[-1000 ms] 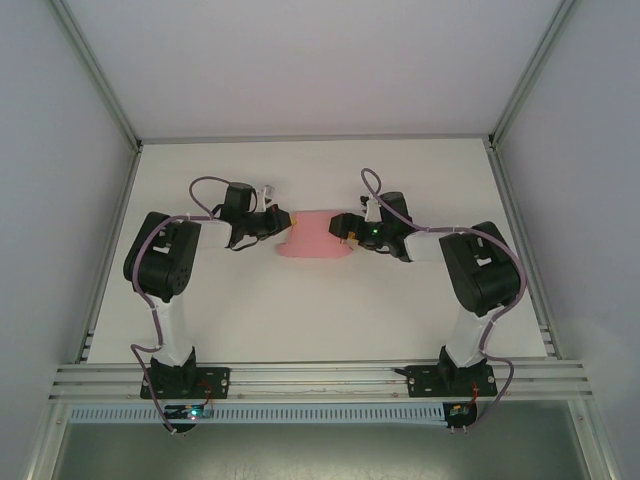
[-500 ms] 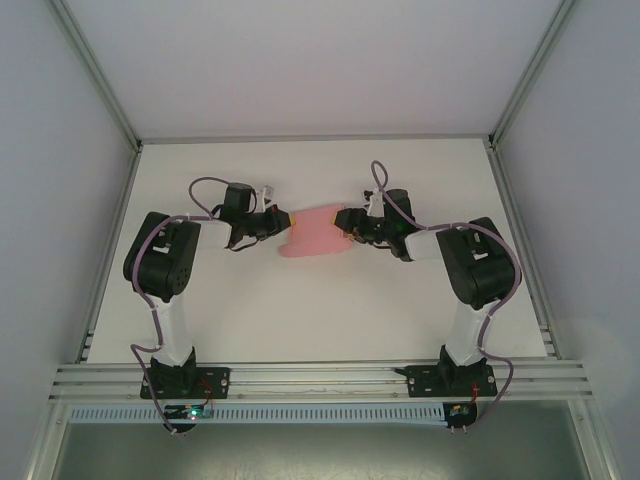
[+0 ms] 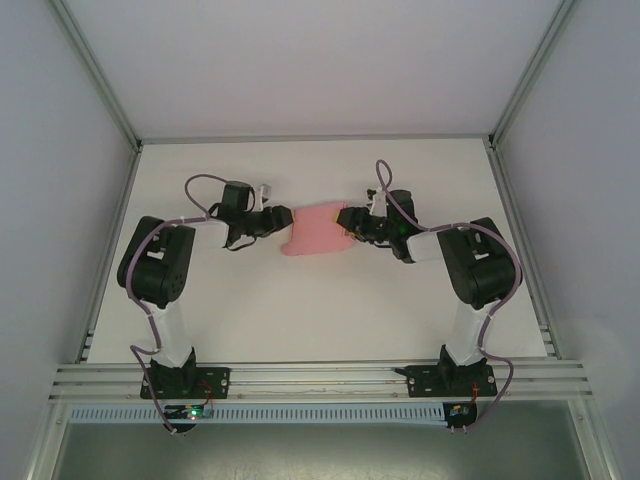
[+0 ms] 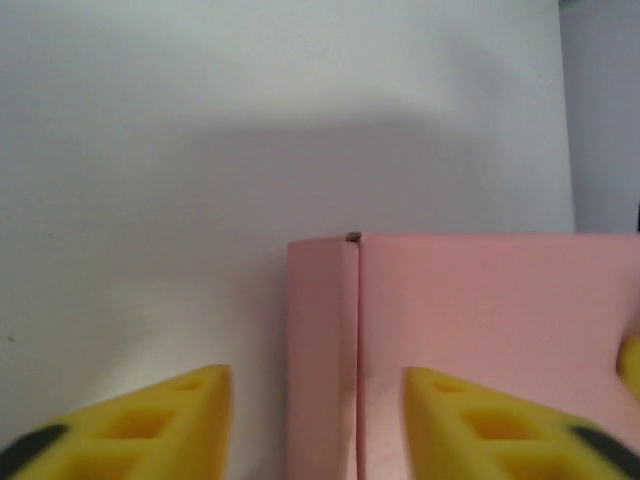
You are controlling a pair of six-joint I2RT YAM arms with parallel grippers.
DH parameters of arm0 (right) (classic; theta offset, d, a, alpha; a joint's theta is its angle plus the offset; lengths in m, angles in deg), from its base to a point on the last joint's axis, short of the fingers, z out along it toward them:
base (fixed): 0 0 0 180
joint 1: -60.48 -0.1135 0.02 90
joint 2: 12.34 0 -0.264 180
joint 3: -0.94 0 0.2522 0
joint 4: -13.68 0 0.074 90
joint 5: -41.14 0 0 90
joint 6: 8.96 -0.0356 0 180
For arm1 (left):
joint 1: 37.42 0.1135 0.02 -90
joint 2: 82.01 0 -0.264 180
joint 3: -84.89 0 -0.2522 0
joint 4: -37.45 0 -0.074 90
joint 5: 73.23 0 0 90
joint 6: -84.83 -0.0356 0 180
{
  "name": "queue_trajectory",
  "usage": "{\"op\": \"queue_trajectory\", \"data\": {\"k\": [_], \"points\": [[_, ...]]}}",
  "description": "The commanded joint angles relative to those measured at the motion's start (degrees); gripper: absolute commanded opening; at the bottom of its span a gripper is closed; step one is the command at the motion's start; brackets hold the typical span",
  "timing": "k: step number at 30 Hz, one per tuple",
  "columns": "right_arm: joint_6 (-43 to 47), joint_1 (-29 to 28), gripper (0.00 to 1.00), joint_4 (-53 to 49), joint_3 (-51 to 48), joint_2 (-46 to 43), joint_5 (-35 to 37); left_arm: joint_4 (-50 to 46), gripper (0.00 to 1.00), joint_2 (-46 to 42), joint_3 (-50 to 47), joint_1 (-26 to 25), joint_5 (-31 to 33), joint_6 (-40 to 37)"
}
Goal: Assemble paper box
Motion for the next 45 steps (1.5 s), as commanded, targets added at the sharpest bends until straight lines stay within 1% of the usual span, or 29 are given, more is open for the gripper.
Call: {"op": "queue_trajectory", "data": {"k": [1,2,3,8,10,12,14,17,18,20,22,24,27,28,29,31,32,36,38,43,45], "points": [[1.42,1.01,0.18,1.20,-0.25,-3.25,-0.68,-3.60,0.72,-6.49,1.54,-0.18,4.73,-4.73],[2.24,1.06,0.17,-0.08,-0.08,-4.06,-0.15,-3.80,0.84,-8.15,1.75,-0.35,5.56,-6.02],[3.12,1.19,0.18,-1.94,-0.04,-4.95,0.63,-4.09,1.00,-10.08,1.76,-0.53,6.76,-7.36],[6.14,1.57,0.17,-8.68,0.14,-9.21,3.52,-3.37,1.00,-20.34,-0.21,-2.66,12.39,-17.24],[6.07,2.07,0.17,-12.73,1.12,-10.25,3.64,-3.89,1.00,-24.69,-1.28,-4.58,16.29,-22.61],[5.95,2.54,0.17,-14.36,1.85,-10.72,2.27,-5.76,1.00,-28.42,-1.66,-6.89,19.02,-29.09],[3.98,3.07,0.16,-14.27,1.99,-10.93,1.64,-7.08,1.00,-31.72,-2.27,-9.93,21.23,-36.20],[1.69,3.74,0.16,-15.04,2.90,-11.09,0.04,-5.62,1.00,-35.66,-4.82,-14.65,22.85,-46.71],[1.00,3.87,0.16,-16.22,3.36,-11.25,-0.11,-4.02,1.00,-36.80,-6.02,-15.72,21.77,-49.27],[-0.73,4.27,0.15,-19.49,4.63,-11.12,-1.25,-0.30,1.00,-38.96,-8.96,-17.38,16.93,-54.16],[-2.57,4.58,0.14,-19.99,5.22,-10.91,-3.25,0.25,1.00,-40.34,-10.26,-18.56,14.39,-58.43],[-4.18,4.80,0.14,-20.11,5.29,-10.87,-4.61,-3.31,1.00,-40.64,-9.83,-19.70,13.78,-62.88],[-6.94,4.93,0.14,-20.42,5.90,-10.84,-6.34,-9.32,1.00,-40.03,-8.23,-21.42,13.78,-67.18],[-8.24,5.17,0.13,-20.82,6.27,-10.70,-7.11,-10.98,1.00,-39.72,-8.23,-21.92,12.51,-69.65],[-9.40,5.28,0.13,-21.22,6.67,-10.50,-7.87,-11.96,1.00,-39.50,-8.82,-22.60,11.62,-73.12],[-11.50,5.42,0.11,-21.47,7.35,-10.22,-9.31,-10.78,1.00,-39.09,-10.71,-24.49,11.77,-79.63],[-12.40,5.37,0.11,-21.66,7.66,-10.06,-9.87,-9.92,1.00,-38.60,-11.14,-25.07,12.62,-80.81],[-14.14,5.39,0.11,-21.99,8.19,-10.46,-11.25,-11.59,1.00,-35.11,-8.16,-25.31,16.88,-81.95],[-14.27,5.37,0.11,-23.87,8.52,-10.98,-11.35,-12.85,1.00,-32.70,-6.53,-25.36,20.41,-83.07],[-13.97,5.37,0.12,-27.57,8.98,-12.14,-12.05,-11.88,1.00,-28.02,-4.11,-25.70,28.72,-84.14],[-14.84,5.47,0.12,-27.67,8.89,-12.63,-12.14,-12.54,1.00,-27.09,-3.35,-25.71,29.65,-84.89]]}}
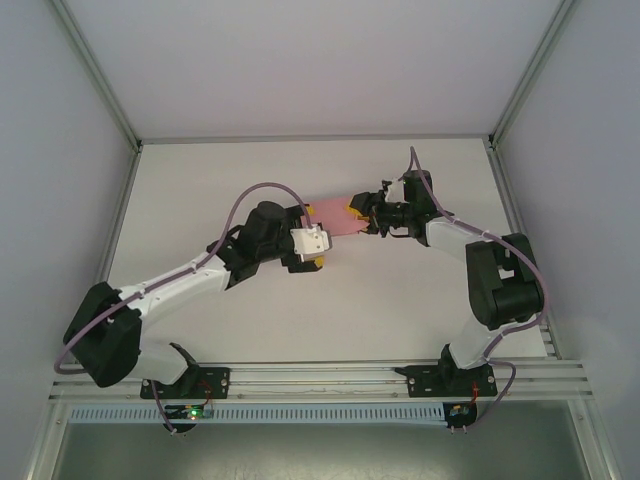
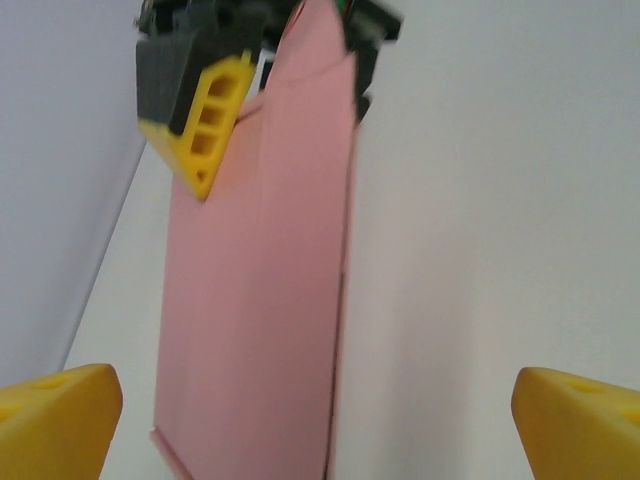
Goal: Assemble paper box
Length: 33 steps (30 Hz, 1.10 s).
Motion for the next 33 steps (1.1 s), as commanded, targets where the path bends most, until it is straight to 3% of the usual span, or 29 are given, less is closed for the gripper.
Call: {"op": "queue_trajectory", "data": {"k": [1,9,15,24,33], "points": [[-2.08,0.61,0.12,-1.47,1.53,-2.53,-2.05,-1.52,1.00,1.11,2.91,-0.63,4.95,-3.39],[-11.57,0.65,0.12,1.69,1.44,-2.12,-4.38,2.54,0.98,3.94,2.79,-1.06,7.85,-4.13],[-17.47,0.48,0.12,5.09,1.44,-1.43,-5.49,6.66,0.90,6.07,2.90,-1.13,10.58,-4.47],[-20.33,0.39,0.15,6.58,0.12,-0.86,-6.83,9.67,0.63,6.72,2.90,-1.14,10.87,-4.41],[-21.08,0.12,0.16,5.96,-0.31,-2.01,-7.53,10.05,0.46,7.25,3.43,-1.12,11.65,-3.89]]}}
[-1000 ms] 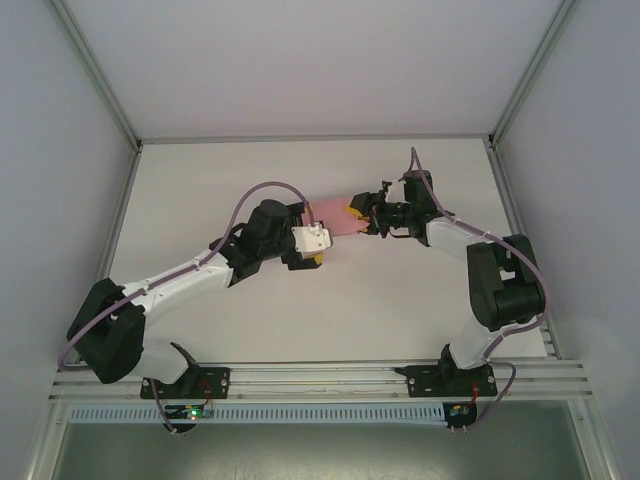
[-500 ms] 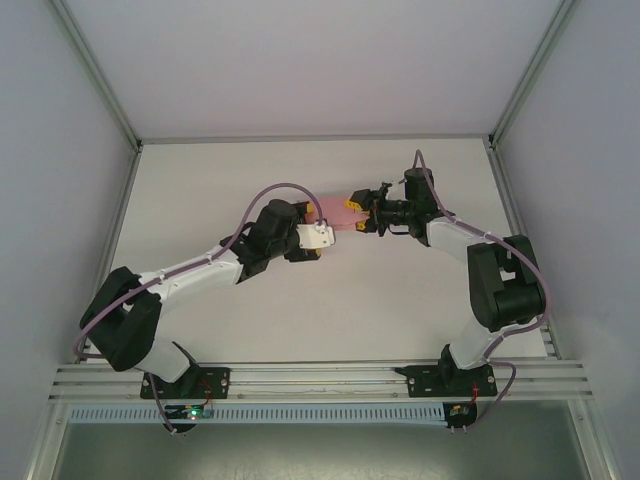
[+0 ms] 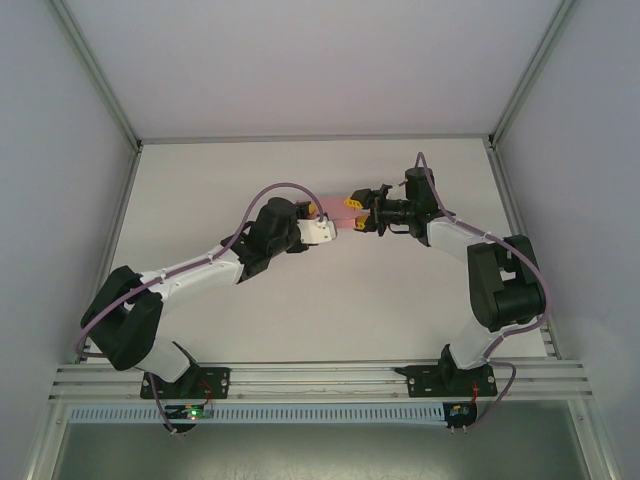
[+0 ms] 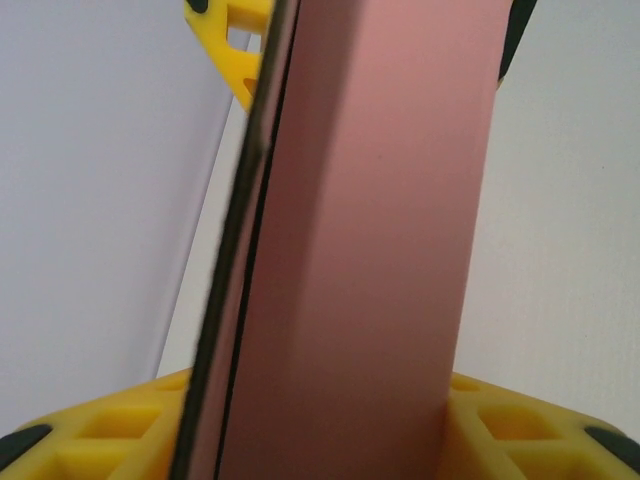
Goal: Assemble paper box
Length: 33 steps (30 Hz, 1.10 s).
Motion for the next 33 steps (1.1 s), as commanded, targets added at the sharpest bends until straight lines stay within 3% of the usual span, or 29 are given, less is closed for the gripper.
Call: {"op": "queue_trajectory", "data": {"k": [1,5,6,8,10,16,20,26,30,33], "points": [[-0.33,0.02,0.18,2.07,-0.49,-1.63,-2.86,2.23,0.41,0.86,1.59,-0.61,-0.19,0.72],[2.47,0.11,0.25,-0.65,-0.34,-2.58,-2.38,1.37,0.34,0.51,1.89,-0.67,-0.93,1.16],[3.45,0.19,0.31,-2.05,-0.03,-2.82,-2.02,1.36,0.33,0.34,1.77,-0.63,-1.31,1.30],[6.22,0.28,0.56,-4.97,0.81,-3.15,-1.25,1.70,0.29,-0.34,1.22,-0.66,-1.88,2.04],[9.01,0.62,0.98,-8.34,1.36,-3.76,0.53,1.60,0.26,-0.94,0.71,-0.55,-2.83,2.05],[8.01,2.70,0.98,-5.66,-0.27,-6.06,2.64,-2.47,0.23,-0.97,1.50,-0.25,-4.29,3.63],[11.17,7.29,0.98,-7.59,-1.04,-9.60,6.27,-6.84,0.23,-1.60,1.96,0.37,-6.71,4.90],[33.34,11.85,0.98,-25.35,4.43,-16.48,16.47,-18.45,0.22,-1.59,5.19,2.70,-11.88,6.45],[45.16,12.32,0.98,-19.93,2.76,-21.39,20.69,-24.53,0.22,-0.83,7.92,4.25,-15.59,8.09],[54.56,12.15,0.98,-19.72,1.14,-26.89,28.72,-30.06,0.23,0.17,10.01,4.52,-17.51,6.64]]}}
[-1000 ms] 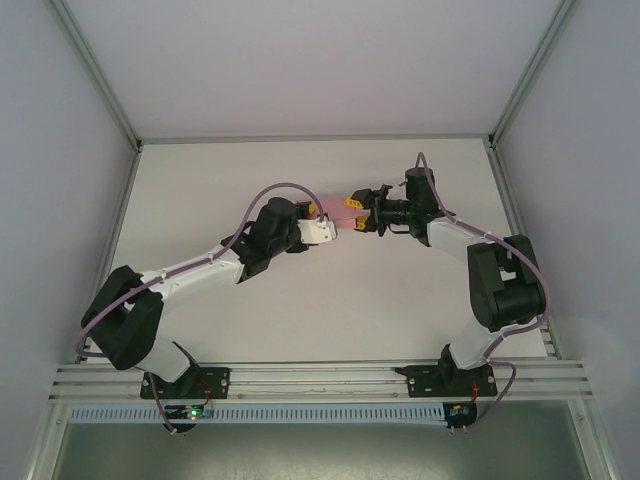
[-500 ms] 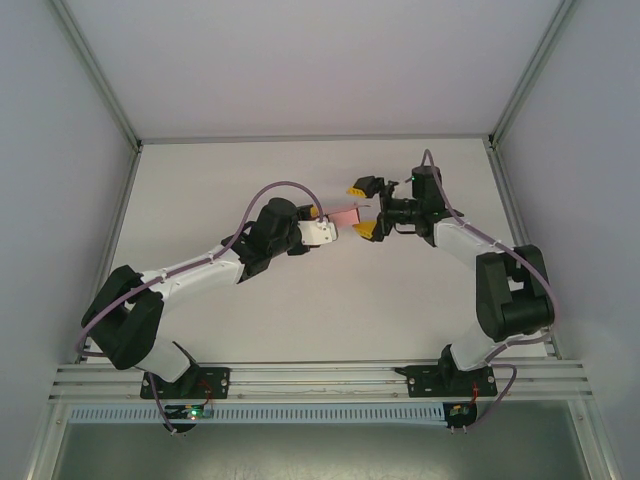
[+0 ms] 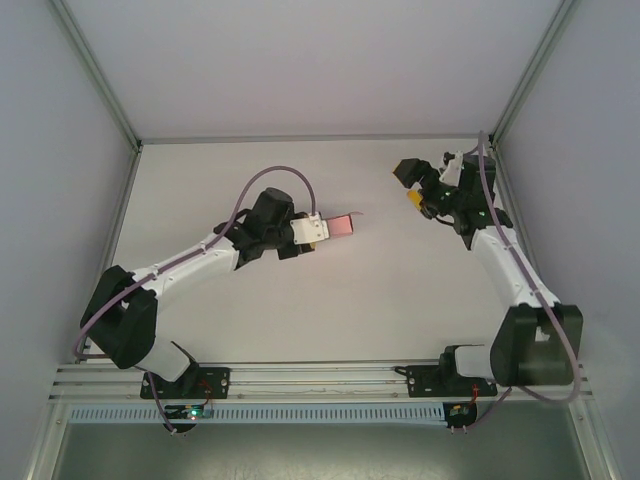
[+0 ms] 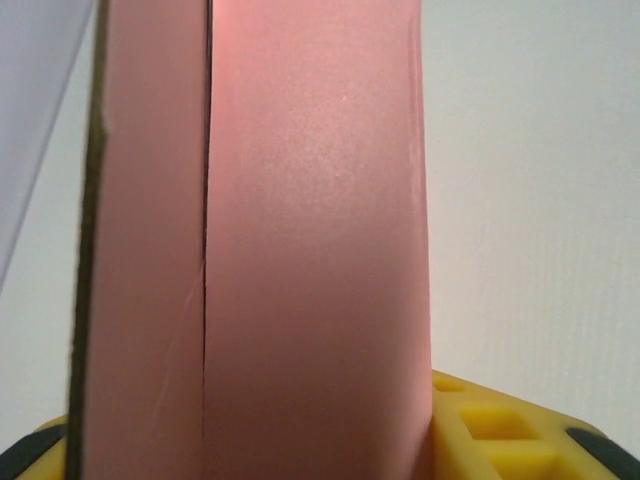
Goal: Assemble paper box
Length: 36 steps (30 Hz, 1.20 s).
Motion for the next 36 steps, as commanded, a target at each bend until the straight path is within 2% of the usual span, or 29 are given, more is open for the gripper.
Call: {"op": "queue_trajectory", "data": {"k": [1,3,7,15,20,23,27,32,36], "points": [[16.37,-0.08,0.98,-0.22,-1.57,-6.09,10.77,-9.34,0.23,0.48,3.34,0.57,-4.26,0.06],[20.16,-0.07,0.98,1.13,-3.34,-9.72,13.05,-11.21,0.23,1.36,4.56,0.75,-4.26,0.01],[18.87,0.23,0.98,7.26,-7.94,-13.57,12.92,-12.29,0.23,2.80,6.11,1.06,-5.23,-0.09],[23.95,-1.54,0.98,7.01,-8.37,-13.54,5.90,-25.00,0.25,8.11,13.37,1.34,-6.88,-1.81],[30.82,-6.97,0.98,0.85,-6.43,-11.49,6.40,-30.79,0.25,12.20,17.26,1.47,-8.50,-2.58],[35.56,-9.83,0.98,-5.13,-4.59,-9.99,8.55,-31.02,0.25,13.57,17.99,1.75,-8.30,-2.34],[42.04,-12.54,0.96,-12.52,-2.89,-7.74,7.09,-30.27,0.25,14.46,17.54,2.64,-10.57,-1.89],[50.56,-19.02,0.94,-22.77,-0.43,-5.35,13.73,-29.82,0.25,16.04,17.15,4.15,-13.60,-1.75],[54.56,-22.27,0.92,-25.61,1.04,-2.36,14.31,-30.20,0.26,17.71,18.47,5.09,-15.11,-1.17]]}}
